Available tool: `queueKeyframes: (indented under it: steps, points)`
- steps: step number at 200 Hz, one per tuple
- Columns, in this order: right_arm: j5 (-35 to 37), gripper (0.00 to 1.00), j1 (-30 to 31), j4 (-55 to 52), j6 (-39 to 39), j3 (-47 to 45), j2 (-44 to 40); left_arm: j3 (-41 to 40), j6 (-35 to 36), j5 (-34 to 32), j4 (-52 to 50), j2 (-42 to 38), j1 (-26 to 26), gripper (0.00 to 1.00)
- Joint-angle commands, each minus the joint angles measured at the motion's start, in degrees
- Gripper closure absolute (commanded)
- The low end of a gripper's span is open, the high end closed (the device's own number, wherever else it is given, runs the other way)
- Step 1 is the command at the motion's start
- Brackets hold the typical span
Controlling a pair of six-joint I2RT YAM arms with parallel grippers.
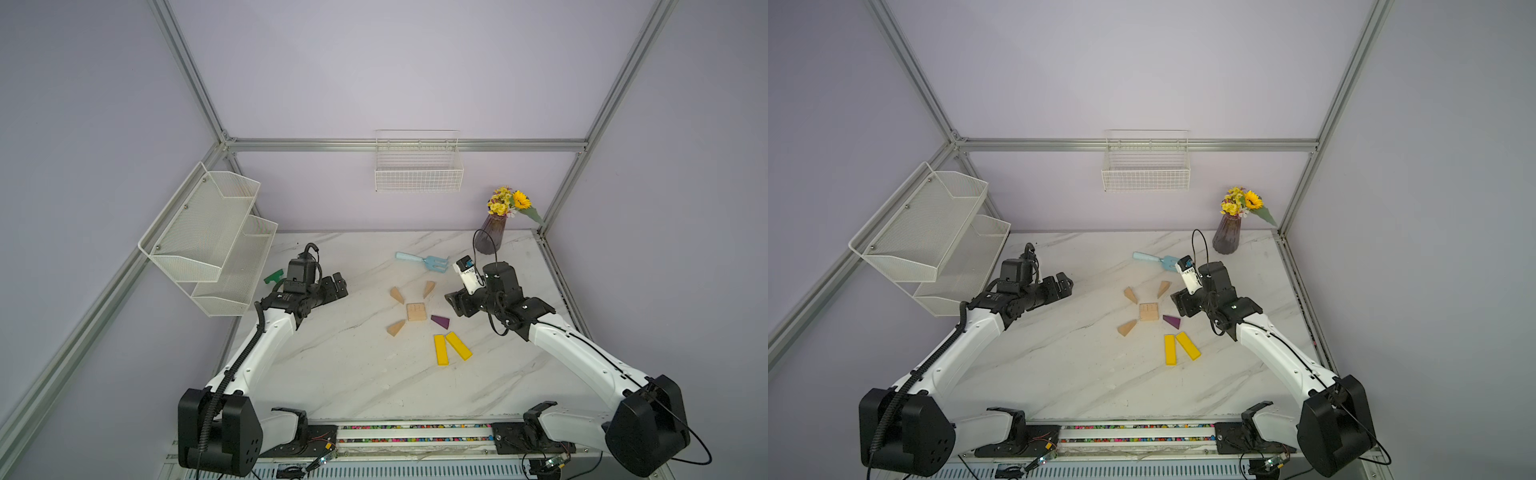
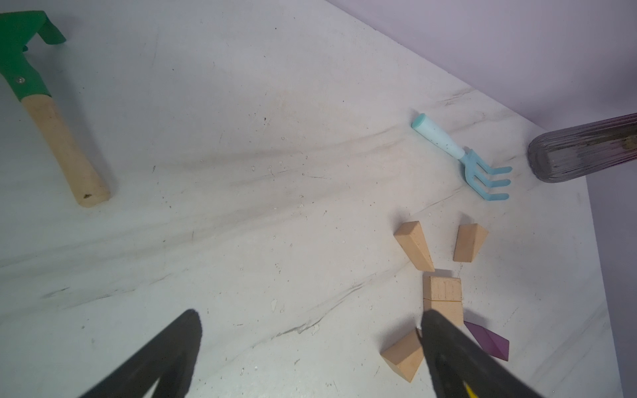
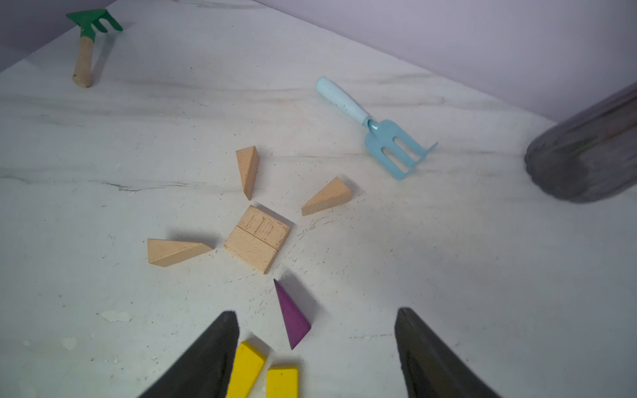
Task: Assemble a small pinwheel with building blocks
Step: Assemble the building block at the center of the board.
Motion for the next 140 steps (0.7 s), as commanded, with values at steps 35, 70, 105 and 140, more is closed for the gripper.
queueKeyframes:
  steps: [35,70,105,140]
  points:
    - [8.7,0.3,18.0,-5.7,36.7,-4.9,2.8,2.5,2.4,0.5,3.1,-1.0,0.4,0.0]
    - [10.5,0.32,24.7,-6.1,47.4,-7.3,6.9,1.6,3.0,1.2,2.3,-1.7,0.4,0.0]
    - [12.3,0.34,25.7,-6.5,52.9,-8.8,8.8,-0.4,3.1,2.5,3.0,-2.4,0.4,0.0]
    - [13.2,0.35,25.6,-6.2,54.8,-8.7,12.5,-1.9,3.1,4.1,3.7,-2.4,0.4,0.0]
